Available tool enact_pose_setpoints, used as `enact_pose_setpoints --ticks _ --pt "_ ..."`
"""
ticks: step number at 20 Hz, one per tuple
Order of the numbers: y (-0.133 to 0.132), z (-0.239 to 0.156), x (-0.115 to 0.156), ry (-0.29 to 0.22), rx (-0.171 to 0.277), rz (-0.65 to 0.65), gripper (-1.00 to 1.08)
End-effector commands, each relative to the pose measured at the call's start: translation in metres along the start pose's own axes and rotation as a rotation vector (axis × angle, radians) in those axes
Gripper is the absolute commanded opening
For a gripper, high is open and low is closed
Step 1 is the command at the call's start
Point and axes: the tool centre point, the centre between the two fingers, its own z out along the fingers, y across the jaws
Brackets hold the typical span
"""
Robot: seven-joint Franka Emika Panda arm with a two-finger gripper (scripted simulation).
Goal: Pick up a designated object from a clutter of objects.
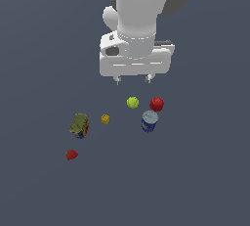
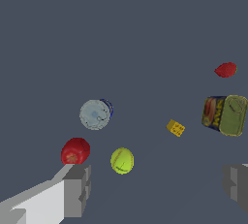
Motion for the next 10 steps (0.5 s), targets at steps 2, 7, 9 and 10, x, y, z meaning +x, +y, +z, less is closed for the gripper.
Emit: enact_pose_setpoints --ticks 2,7,9,10 --pt "0.000 0.000 0.000 0.000 -0.001 0.000 1.00" --pt "0.012 -0.002 0.006 0.007 -0.018 -0.008 1.00" --pt "0.016 -0.002 0.008 0.009 -0.024 -0.011 1.00" --pt "0.017 -0.002 0.008 0.010 -0.026 -0.011 1.00"
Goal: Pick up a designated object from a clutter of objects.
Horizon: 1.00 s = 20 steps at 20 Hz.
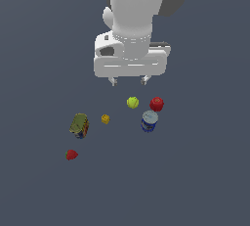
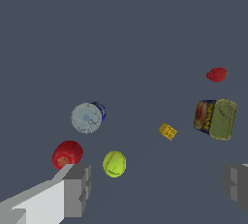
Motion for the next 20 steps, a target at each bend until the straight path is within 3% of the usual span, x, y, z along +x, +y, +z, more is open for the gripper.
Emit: enact_pose_setpoints --ticks 1,11,20 --pt "0.003 0.000 0.001 0.001 -0.004 -0.002 1.00" --pt "0.020 0.017 0.008 0.002 0.006 0.013 1.00" --pt "0.087 0.081 0.022 0.006 0.028 0.071 1.00"
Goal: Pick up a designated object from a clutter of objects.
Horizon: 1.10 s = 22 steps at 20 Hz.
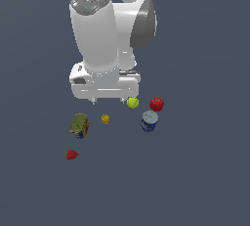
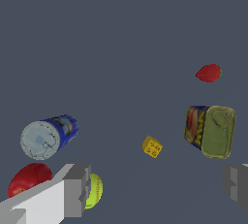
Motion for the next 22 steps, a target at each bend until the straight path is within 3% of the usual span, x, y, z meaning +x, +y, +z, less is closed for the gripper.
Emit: enact_pose_setpoints --ticks 1,7,12,17,22 --pt "0.026 0.024 0.003 0.001 0.005 0.023 1.00" --pt "0.095 0.085 0.001 0.006 0.005 0.081 1.00" --pt "0.135 0.120 -0.007 0.007 -0.003 0.114 1.00" --pt "0.157 0.140 -0.014 0.006 -0.010 0.133 1.00" --pt "0.161 0.143 -0.016 0.005 -0.011 0.137 1.00"
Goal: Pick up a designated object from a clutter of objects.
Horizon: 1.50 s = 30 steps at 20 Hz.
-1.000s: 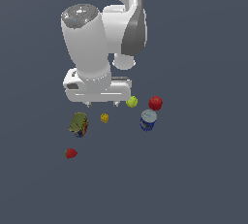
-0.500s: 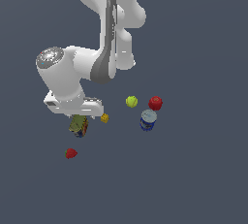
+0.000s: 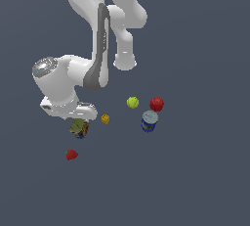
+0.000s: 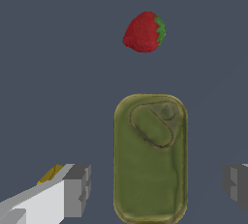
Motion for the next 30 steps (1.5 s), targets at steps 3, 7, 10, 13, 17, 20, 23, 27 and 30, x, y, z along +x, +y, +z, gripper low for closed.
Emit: enact_pose_setpoints --ticks 3,7,10,13,17,20,23,27,30 --pt "0.000 0.003 0.000 0.001 0.000 -0.001 1.00" --pt "0.000 0.019 0.000 0.001 0.000 -0.001 1.00" --pt "0.000 0.035 -0.001 0.002 -0.001 0.000 1.00" --pt "0.001 0.046 0.000 0.002 -0.001 0.000 1.00" --pt "0.001 0.051 0.000 0.002 -0.001 0.000 1.00" --pt "0.001 0.051 0.000 0.002 -0.001 0.000 -1.00" --pt "0.001 0.051 0.000 0.002 -0.001 0.000 -1.00" --pt "0.001 0.051 0.000 0.002 -0.001 0.000 -1.00" --pt "0.001 0.049 0.000 0.001 -0.001 0.000 -1.00"
